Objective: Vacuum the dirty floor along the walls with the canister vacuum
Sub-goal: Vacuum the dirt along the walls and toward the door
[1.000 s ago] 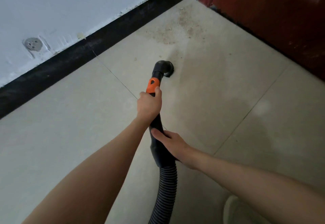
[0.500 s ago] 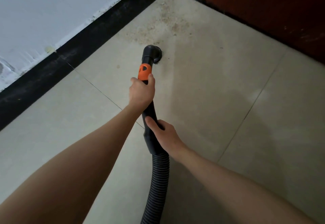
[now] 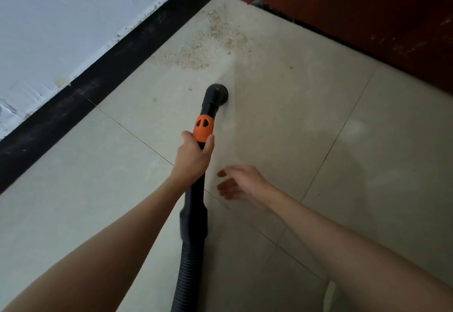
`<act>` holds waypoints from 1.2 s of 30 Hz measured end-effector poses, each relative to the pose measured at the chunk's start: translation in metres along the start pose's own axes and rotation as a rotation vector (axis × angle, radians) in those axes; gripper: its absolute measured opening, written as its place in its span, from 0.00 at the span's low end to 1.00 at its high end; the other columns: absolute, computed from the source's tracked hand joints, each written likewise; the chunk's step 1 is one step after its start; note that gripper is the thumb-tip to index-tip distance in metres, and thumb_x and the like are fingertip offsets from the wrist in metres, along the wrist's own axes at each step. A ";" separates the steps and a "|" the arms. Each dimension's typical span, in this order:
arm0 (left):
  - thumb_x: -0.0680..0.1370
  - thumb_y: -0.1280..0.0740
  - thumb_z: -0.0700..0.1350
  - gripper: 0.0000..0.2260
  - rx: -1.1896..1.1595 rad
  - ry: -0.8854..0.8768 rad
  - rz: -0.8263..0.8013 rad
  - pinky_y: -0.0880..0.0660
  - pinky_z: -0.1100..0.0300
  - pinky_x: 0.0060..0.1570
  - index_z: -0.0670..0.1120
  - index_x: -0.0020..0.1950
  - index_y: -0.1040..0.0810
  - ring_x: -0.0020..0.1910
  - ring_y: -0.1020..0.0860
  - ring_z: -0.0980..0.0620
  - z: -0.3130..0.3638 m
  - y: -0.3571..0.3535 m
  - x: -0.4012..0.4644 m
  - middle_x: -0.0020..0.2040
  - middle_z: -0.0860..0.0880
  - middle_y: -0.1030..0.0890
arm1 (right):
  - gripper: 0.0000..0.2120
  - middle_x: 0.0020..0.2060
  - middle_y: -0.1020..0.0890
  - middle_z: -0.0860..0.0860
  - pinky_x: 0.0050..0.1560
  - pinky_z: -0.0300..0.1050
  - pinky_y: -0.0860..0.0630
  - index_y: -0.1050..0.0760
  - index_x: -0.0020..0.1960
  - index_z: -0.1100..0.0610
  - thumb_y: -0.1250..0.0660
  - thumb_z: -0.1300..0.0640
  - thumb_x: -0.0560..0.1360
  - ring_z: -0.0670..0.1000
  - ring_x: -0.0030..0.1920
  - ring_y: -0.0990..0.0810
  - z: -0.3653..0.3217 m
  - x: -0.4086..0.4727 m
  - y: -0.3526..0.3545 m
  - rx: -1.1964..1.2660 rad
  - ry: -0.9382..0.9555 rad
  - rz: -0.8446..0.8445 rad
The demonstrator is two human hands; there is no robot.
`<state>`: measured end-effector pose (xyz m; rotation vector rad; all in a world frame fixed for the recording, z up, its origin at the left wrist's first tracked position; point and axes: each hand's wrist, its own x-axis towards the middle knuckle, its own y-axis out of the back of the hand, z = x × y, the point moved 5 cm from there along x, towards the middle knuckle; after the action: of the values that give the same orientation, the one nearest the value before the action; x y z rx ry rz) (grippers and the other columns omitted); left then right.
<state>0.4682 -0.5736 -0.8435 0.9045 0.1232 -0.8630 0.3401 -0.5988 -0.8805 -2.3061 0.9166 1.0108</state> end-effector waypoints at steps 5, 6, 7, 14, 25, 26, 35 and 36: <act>0.80 0.38 0.52 0.16 0.098 -0.070 -0.055 0.30 0.55 0.35 0.42 0.51 0.40 0.36 0.24 0.45 -0.003 -0.003 -0.011 0.39 0.46 0.26 | 0.16 0.41 0.19 0.56 0.39 0.43 0.22 0.23 0.49 0.60 0.40 0.49 0.81 0.53 0.39 0.21 -0.039 0.017 0.007 0.011 0.089 0.178; 0.79 0.38 0.52 0.16 0.114 -0.093 -0.068 0.30 0.54 0.36 0.42 0.51 0.40 0.38 0.24 0.43 -0.001 -0.005 -0.012 0.40 0.45 0.25 | 0.18 0.45 0.18 0.56 0.43 0.45 0.20 0.22 0.52 0.61 0.39 0.46 0.80 0.54 0.43 0.19 -0.048 0.023 0.001 -0.010 0.094 0.177; 0.79 0.37 0.51 0.16 0.126 -0.119 -0.076 0.30 0.53 0.36 0.42 0.50 0.40 0.39 0.23 0.41 0.001 -0.007 -0.012 0.41 0.44 0.25 | 0.21 0.49 0.18 0.57 0.49 0.48 0.20 0.23 0.56 0.62 0.37 0.44 0.78 0.55 0.48 0.18 -0.055 0.028 -0.005 -0.034 0.092 0.184; 0.79 0.37 0.50 0.14 0.183 -0.196 -0.128 0.31 0.57 0.35 0.43 0.52 0.39 0.38 0.24 0.46 0.018 -0.004 0.010 0.42 0.46 0.26 | 0.20 0.51 0.21 0.57 0.54 0.50 0.24 0.29 0.59 0.64 0.34 0.48 0.77 0.57 0.51 0.21 -0.090 0.059 -0.004 0.058 0.111 0.308; 0.80 0.39 0.50 0.16 0.201 -0.165 -0.290 0.34 0.58 0.39 0.40 0.59 0.36 0.42 0.26 0.46 0.057 -0.046 0.018 0.47 0.44 0.26 | 0.14 0.34 0.26 0.56 0.34 0.50 0.21 0.35 0.41 0.59 0.40 0.53 0.81 0.53 0.28 0.24 -0.121 0.070 0.055 0.379 0.133 0.399; 0.80 0.38 0.49 0.14 0.191 -0.148 -0.293 0.34 0.58 0.39 0.41 0.57 0.36 0.41 0.27 0.47 0.053 -0.043 0.018 0.46 0.44 0.27 | 0.13 0.34 0.27 0.56 0.31 0.49 0.23 0.35 0.42 0.60 0.39 0.53 0.82 0.54 0.27 0.25 -0.124 0.074 0.051 0.373 0.123 0.355; 0.80 0.38 0.51 0.16 0.156 -0.018 -0.254 0.33 0.58 0.33 0.40 0.57 0.36 0.40 0.27 0.47 0.016 -0.001 0.014 0.46 0.44 0.26 | 0.12 0.38 0.28 0.57 0.38 0.52 0.24 0.35 0.44 0.60 0.39 0.54 0.82 0.56 0.32 0.25 -0.129 0.082 -0.009 0.299 0.036 0.145; 0.80 0.38 0.51 0.16 0.146 -0.019 -0.262 0.32 0.58 0.34 0.41 0.57 0.36 0.39 0.27 0.48 0.015 -0.002 0.011 0.46 0.44 0.26 | 0.11 0.38 0.28 0.57 0.38 0.52 0.24 0.34 0.47 0.61 0.39 0.54 0.82 0.56 0.32 0.25 -0.127 0.080 -0.009 0.304 0.036 0.144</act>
<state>0.4706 -0.5916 -0.8403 1.0313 0.1665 -1.1350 0.4460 -0.7040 -0.8618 -2.0339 1.1771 0.8229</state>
